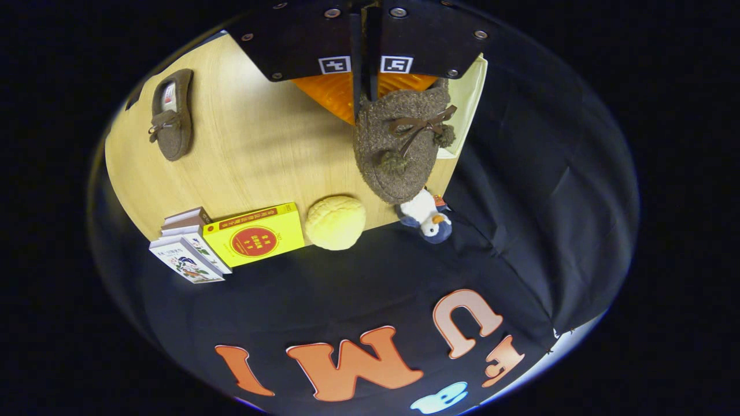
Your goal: Open the storage box then place both shoes into the box .Put the left shoe in first, then the right shoe, with the right side of both shoes facing outward in a uniform manner.
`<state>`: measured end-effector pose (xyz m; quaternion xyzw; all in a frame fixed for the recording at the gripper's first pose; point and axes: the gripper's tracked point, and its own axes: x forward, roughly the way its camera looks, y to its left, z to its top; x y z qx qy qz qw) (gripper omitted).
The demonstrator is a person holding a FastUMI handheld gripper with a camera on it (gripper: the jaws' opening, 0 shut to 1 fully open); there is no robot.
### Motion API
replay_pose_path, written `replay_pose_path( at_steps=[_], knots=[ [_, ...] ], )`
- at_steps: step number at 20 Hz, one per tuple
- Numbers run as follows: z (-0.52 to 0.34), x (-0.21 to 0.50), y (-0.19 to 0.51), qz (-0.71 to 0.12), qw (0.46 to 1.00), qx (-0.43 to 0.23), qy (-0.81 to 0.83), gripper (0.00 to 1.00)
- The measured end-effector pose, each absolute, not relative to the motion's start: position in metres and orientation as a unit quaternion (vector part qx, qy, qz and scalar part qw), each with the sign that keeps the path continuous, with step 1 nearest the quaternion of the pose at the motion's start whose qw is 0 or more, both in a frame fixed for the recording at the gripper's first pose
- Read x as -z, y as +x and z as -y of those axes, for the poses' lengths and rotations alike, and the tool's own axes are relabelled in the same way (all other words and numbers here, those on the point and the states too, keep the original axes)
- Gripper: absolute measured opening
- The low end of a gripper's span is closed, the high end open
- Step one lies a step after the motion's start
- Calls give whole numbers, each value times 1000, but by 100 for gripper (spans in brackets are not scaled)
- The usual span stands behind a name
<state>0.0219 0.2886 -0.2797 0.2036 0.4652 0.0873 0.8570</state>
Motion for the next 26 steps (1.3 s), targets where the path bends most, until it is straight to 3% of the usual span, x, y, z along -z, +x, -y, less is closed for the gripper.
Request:
replay_pose_path(
  at_steps=[17,26],
  knots=[
    [-422,352,9,-544,816,-69,183,5],
    [-453,403,-20,-629,754,-55,182,7]
  ],
)
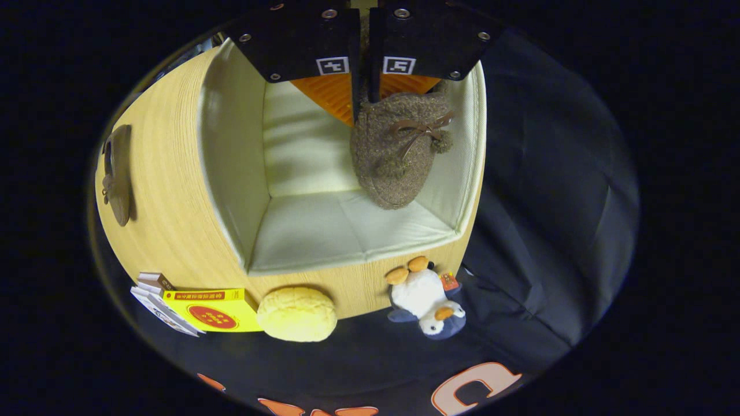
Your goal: Open the storage box then place both shoes into the box .Put the left shoe in first, then the right shoe, with the right side of both shoes facing outward in a uniform manner.
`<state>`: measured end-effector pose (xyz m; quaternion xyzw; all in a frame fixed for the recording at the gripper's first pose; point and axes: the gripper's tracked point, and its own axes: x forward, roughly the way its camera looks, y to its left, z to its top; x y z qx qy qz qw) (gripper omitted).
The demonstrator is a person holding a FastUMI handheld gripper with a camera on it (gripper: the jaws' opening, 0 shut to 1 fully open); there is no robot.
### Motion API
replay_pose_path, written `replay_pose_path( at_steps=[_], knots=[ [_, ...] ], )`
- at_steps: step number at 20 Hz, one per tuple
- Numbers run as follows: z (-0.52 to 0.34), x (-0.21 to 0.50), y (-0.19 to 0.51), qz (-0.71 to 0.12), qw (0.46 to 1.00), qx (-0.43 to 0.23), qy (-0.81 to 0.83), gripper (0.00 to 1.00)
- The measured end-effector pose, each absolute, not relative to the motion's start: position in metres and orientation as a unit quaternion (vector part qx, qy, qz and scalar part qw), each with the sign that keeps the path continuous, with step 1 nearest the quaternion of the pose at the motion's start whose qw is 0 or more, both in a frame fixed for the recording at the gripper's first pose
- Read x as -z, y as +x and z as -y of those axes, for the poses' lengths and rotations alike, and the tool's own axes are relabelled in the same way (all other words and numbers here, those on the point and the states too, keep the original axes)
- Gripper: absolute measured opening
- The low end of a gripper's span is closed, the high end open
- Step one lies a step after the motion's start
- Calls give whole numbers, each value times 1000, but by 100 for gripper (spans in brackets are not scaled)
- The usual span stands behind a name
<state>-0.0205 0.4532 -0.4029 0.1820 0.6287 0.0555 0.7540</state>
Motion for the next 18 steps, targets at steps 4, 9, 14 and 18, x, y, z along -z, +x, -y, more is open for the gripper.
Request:
replay_pose_path(
  at_steps=[4,9,14,18],
  knots=[
    [-479,383,-32,-627,731,-129,235,24],
    [-467,335,-33,-582,735,-213,273,37],
    [-399,295,-25,-527,775,-232,262,61],
    [-318,290,-21,-491,812,-211,236,82]
  ],
)
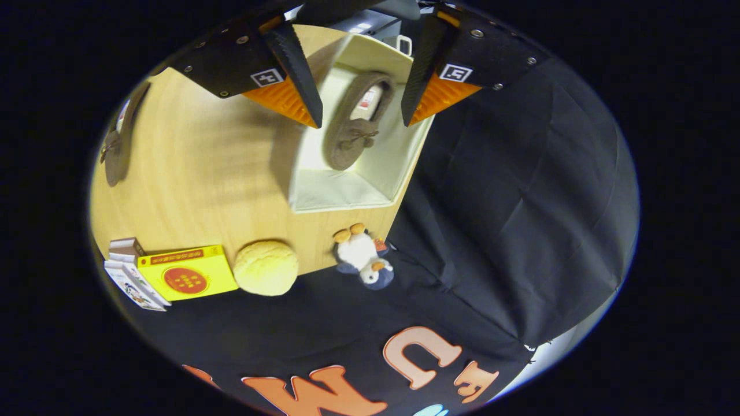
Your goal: Open the storage box then place both shoes into the box .Put the left shoe in first, then the right shoe, with the right side of both shoes facing outward in a uniform manner.
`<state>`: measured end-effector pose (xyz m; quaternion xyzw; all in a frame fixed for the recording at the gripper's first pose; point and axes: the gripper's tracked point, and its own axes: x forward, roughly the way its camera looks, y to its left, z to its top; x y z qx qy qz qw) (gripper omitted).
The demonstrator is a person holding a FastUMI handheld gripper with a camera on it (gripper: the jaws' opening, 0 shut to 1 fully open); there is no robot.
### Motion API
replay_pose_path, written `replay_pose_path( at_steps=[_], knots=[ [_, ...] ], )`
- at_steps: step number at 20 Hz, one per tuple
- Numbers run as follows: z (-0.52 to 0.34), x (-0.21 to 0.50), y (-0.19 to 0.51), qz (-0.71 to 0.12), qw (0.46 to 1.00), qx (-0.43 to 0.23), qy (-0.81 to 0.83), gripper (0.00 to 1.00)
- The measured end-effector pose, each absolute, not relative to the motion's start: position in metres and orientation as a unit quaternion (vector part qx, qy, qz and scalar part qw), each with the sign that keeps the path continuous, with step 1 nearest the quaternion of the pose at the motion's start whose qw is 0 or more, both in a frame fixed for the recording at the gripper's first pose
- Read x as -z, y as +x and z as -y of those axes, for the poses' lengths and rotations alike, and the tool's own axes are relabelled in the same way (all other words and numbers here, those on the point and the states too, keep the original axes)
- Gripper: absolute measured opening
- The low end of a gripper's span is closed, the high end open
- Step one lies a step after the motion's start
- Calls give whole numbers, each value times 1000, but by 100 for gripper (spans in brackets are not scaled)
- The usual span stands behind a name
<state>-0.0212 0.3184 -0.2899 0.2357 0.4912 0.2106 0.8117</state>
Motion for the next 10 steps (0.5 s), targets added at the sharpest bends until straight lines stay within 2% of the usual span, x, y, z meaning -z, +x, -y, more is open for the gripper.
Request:
replay_pose_path(
  at_steps=[1,3,10],
  knots=[
    [-298,291,-22,-484,819,-206,229,89],
    [-252,297,-25,-472,834,-191,214,94],
    [-109,337,-44,-466,856,-114,192,97]
  ],
)
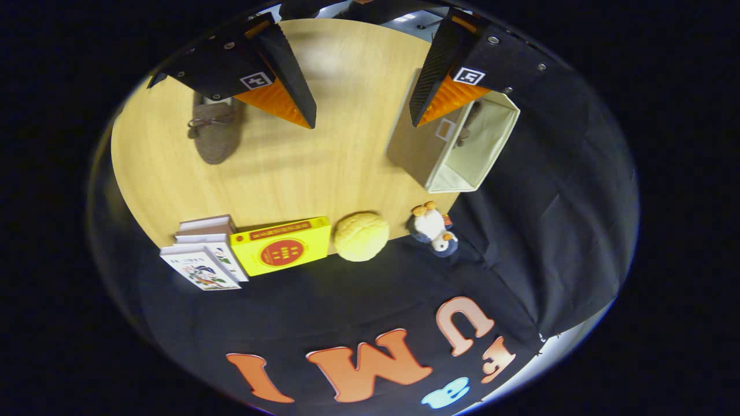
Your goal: Open the storage box then place both shoes into the box .Put the left shoe in first, then the right shoe, with the right side of both shoes facing outward in a uniform manner.
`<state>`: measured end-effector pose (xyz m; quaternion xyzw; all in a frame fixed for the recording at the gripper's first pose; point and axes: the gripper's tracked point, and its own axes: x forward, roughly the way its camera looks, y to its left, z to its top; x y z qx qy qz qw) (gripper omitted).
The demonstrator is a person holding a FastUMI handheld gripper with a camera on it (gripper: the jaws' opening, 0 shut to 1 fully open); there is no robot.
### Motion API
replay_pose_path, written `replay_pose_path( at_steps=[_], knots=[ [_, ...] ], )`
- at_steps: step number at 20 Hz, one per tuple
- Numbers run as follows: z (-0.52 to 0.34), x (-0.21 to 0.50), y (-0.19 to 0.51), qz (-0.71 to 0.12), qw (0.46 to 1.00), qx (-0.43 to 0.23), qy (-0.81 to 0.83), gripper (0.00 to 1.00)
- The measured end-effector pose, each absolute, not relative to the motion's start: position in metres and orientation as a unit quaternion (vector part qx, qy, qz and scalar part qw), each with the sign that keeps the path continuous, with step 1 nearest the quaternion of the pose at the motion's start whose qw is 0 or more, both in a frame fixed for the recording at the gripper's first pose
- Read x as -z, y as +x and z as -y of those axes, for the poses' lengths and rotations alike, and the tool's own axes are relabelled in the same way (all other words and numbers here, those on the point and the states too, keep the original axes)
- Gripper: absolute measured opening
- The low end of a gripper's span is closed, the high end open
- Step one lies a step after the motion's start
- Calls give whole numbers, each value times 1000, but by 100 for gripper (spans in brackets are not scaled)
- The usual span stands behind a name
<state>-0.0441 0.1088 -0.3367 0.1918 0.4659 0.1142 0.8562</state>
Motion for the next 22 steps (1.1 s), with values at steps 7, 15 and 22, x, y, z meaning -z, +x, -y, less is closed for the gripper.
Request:
replay_pose_path(
  at_steps=[7,15,22],
  knots=[
    [2,399,-85,-502,847,-41,172,99],
    [47,469,-105,-545,827,-31,132,97],
    [57,511,-84,-547,828,-6,123,62]
  ],
)
